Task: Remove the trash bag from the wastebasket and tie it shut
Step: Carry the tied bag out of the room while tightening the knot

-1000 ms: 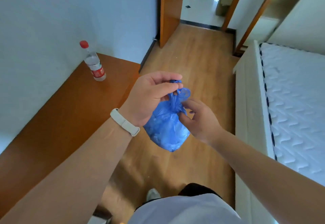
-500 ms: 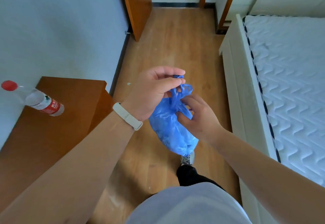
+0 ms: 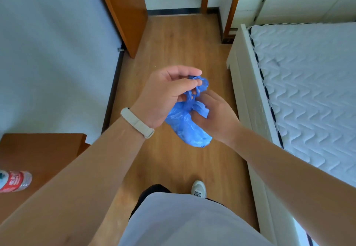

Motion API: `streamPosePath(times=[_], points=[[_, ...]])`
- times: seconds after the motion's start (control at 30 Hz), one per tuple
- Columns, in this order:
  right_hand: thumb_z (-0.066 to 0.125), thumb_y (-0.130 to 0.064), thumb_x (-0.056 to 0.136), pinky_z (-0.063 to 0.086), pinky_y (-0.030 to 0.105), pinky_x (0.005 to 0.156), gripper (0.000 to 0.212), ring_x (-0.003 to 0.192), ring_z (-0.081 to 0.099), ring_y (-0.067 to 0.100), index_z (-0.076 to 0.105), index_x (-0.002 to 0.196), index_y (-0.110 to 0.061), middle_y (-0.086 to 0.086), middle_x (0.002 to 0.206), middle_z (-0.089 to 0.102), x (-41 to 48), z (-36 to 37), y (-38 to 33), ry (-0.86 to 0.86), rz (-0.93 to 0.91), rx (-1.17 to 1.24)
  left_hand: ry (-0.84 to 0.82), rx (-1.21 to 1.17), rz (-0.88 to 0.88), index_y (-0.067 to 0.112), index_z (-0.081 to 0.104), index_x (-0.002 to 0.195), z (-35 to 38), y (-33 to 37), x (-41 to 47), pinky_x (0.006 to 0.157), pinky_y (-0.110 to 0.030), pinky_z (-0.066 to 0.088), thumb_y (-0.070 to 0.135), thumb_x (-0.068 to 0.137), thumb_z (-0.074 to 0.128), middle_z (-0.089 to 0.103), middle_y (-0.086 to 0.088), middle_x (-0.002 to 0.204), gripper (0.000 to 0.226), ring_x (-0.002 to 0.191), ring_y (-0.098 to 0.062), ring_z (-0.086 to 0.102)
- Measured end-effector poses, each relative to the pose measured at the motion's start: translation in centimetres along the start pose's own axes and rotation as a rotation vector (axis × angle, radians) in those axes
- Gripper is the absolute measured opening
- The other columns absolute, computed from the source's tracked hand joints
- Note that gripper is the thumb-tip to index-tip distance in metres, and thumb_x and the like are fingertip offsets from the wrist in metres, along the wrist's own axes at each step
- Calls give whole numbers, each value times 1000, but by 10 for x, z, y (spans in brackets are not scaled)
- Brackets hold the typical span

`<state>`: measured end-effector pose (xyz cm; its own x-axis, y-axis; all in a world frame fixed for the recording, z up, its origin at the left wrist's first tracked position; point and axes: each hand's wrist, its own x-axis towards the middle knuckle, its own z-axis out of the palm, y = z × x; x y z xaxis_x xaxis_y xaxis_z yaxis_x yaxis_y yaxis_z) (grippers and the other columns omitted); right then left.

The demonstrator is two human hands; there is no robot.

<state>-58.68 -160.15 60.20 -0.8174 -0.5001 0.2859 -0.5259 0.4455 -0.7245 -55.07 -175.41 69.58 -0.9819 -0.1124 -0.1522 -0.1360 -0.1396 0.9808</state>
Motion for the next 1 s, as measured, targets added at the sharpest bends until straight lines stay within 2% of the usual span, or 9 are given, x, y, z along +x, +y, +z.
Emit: streamPosePath(times=[0.1,0.23,0.33,0.5,0.7,0.83,1.0], points=[[65,-8,78,46,31,66,19,78,56,21,65,97,-7,2,89,60,27,2,4,45,-9,-19,-10,-14,30,17,75,87,-16,7,31,70,-30,52,4,77,67,71,-8,83,18,75,-19,65],[66,-7,79,46,25,69,24,83,56,16,66,103,-11,-3,96,59,65,16,9,72,26,-40,-52,-35,41,16,74,88,-42,12,74,70,-30,52,5,76,66,72,-7,82,18,73,-18,65],[67,-9,79,41,15,70,24,81,51,10,66,102,-10,-7,94,56,100,34,12,85,43,-83,-94,-74,38,14,74,89,-66,16,110,68,-28,52,2,78,65,73,-7,80,19,73,-17,66],[63,-19,81,49,29,76,25,89,57,15,65,105,-13,-2,97,62,180,70,7,79,130,-139,-156,-86,62,12,73,91,-131,42,177,64,-26,51,-1,81,64,71,-9,81,19,71,-17,65],[66,-10,81,44,17,74,23,86,55,10,66,103,-14,-5,96,59,281,122,-15,114,125,-123,-178,-76,93,14,74,90,-220,73,249,65,-28,51,0,80,63,73,-5,79,20,70,-17,64],[66,-14,82,48,30,76,20,88,58,16,66,102,-14,-2,98,60,333,149,-18,82,173,-76,-158,-75,90,14,73,89,-256,86,285,63,-26,51,4,76,65,71,-9,81,19,69,-16,64],[64,-14,83,40,12,75,22,90,53,7,65,105,-16,-9,99,56,391,166,-13,46,157,-60,-142,-68,90,16,74,87,-285,94,332,64,-27,51,4,78,64,72,-5,79,19,71,-17,64]])
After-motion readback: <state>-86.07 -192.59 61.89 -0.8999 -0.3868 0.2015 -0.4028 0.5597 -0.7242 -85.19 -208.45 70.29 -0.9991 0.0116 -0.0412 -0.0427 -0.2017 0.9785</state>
